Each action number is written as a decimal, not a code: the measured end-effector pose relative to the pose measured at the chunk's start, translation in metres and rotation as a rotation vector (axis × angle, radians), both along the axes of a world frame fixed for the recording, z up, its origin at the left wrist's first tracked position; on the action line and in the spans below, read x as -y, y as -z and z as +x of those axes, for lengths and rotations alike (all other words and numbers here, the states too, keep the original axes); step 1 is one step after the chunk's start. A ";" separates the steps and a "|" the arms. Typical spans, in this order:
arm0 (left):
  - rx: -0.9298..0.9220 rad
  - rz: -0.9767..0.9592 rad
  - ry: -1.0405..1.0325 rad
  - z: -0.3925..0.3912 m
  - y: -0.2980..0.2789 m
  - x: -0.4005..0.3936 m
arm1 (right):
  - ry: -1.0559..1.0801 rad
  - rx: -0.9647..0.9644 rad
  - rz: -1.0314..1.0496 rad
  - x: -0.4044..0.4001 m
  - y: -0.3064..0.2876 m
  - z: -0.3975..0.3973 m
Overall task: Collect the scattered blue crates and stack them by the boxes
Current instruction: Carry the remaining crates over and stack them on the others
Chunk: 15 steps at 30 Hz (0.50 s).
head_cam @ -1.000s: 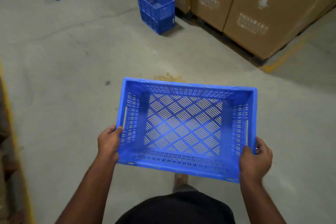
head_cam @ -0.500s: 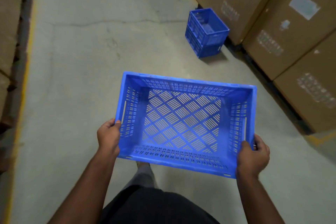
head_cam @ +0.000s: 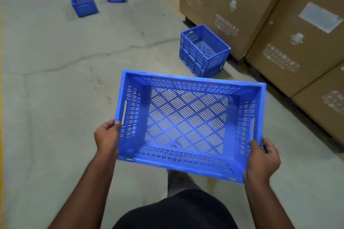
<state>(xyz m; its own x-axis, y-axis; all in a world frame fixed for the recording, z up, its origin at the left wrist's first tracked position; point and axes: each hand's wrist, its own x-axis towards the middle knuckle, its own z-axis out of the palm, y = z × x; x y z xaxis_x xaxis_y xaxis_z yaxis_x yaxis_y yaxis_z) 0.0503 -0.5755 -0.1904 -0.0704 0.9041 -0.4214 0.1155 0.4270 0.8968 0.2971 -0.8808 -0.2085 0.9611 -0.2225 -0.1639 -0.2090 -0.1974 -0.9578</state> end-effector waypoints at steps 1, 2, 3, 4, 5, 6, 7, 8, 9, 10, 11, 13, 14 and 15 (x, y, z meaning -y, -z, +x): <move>0.001 -0.004 0.011 0.019 0.003 -0.028 | 0.014 -0.005 0.017 -0.027 0.006 0.017; -0.006 -0.013 0.023 0.039 0.006 -0.057 | 0.022 -0.021 0.028 -0.053 0.013 0.036; -0.019 -0.016 0.026 0.059 0.010 -0.089 | 0.028 -0.041 0.029 -0.083 0.020 0.059; -0.023 -0.013 0.030 0.076 0.009 -0.113 | 0.036 -0.058 0.034 -0.108 0.023 0.077; -0.020 -0.006 0.032 0.091 0.007 -0.135 | 0.040 -0.071 0.045 -0.130 0.023 0.093; -0.019 0.002 0.027 0.108 0.004 -0.161 | 0.036 -0.089 0.053 -0.156 0.021 0.112; -0.018 0.009 0.024 0.125 0.000 -0.187 | 0.030 -0.098 0.046 -0.181 0.017 0.130; -0.016 0.012 0.028 0.141 -0.003 -0.212 | 0.028 -0.093 0.039 -0.205 0.011 0.147; -0.011 0.010 0.034 0.157 -0.006 -0.236 | 0.027 -0.079 0.038 -0.230 0.003 0.163; -0.006 0.009 0.038 0.173 -0.008 -0.260 | 0.025 -0.065 0.036 -0.254 -0.004 0.178; -0.001 0.009 0.040 0.189 -0.009 -0.283 | 0.018 -0.048 0.034 -0.277 -0.010 0.194; 0.007 0.015 0.044 0.226 -0.004 -0.333 | 0.005 -0.023 0.042 -0.322 -0.013 0.226; 0.013 0.018 0.054 0.245 0.000 -0.359 | 0.004 -0.009 0.049 -0.345 -0.012 0.241; 0.024 0.020 0.067 0.264 0.005 -0.386 | 0.009 0.006 0.052 -0.368 -0.009 0.256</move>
<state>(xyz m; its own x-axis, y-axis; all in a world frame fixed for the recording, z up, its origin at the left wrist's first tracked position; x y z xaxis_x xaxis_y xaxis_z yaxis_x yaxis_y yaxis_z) 0.3142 -0.1897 -0.1954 0.0005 0.9147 -0.4041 0.1220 0.4011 0.9079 0.5531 -0.5131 -0.1992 0.9599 -0.2227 -0.1700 -0.2051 -0.1451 -0.9679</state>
